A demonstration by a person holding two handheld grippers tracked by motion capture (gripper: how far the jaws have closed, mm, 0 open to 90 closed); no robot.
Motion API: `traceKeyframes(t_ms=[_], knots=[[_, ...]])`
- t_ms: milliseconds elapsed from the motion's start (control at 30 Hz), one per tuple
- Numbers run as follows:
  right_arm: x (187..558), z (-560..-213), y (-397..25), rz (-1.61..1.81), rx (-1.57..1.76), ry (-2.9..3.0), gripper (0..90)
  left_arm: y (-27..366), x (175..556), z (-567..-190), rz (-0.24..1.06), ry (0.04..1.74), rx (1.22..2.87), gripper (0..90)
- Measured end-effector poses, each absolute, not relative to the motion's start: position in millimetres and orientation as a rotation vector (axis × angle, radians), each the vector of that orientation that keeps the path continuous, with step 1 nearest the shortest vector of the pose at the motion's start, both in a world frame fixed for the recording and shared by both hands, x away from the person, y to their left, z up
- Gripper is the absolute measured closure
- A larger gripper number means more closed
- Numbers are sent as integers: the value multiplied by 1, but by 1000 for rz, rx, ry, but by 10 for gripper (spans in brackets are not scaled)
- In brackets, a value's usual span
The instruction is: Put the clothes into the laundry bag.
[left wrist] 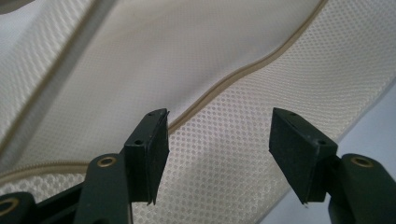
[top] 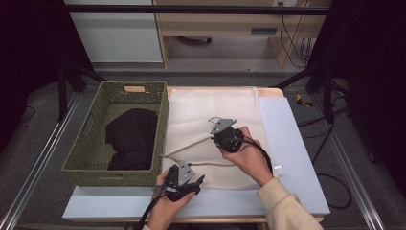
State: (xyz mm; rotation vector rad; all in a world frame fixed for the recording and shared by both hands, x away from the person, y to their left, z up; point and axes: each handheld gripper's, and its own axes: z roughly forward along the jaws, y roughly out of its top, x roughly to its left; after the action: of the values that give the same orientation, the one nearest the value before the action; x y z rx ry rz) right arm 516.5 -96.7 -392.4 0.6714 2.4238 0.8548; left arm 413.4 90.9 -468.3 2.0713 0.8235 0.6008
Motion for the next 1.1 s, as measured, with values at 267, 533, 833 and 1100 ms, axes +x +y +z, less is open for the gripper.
traceKeyframes(t_ms=[267,533,833,1100], knots=[[528,-353,-94,875,657,2343,867,88,415,-469,597,815,2073,381],[539,-323,-88,917,639,2278,869,87,417,-466,589,808,2069,385],[546,-317,-89,973,626,2256,870,87,414,-412,595,751,2050,260],[538,-325,-97,1017,628,2248,869,128,434,-346,677,862,2086,123]])
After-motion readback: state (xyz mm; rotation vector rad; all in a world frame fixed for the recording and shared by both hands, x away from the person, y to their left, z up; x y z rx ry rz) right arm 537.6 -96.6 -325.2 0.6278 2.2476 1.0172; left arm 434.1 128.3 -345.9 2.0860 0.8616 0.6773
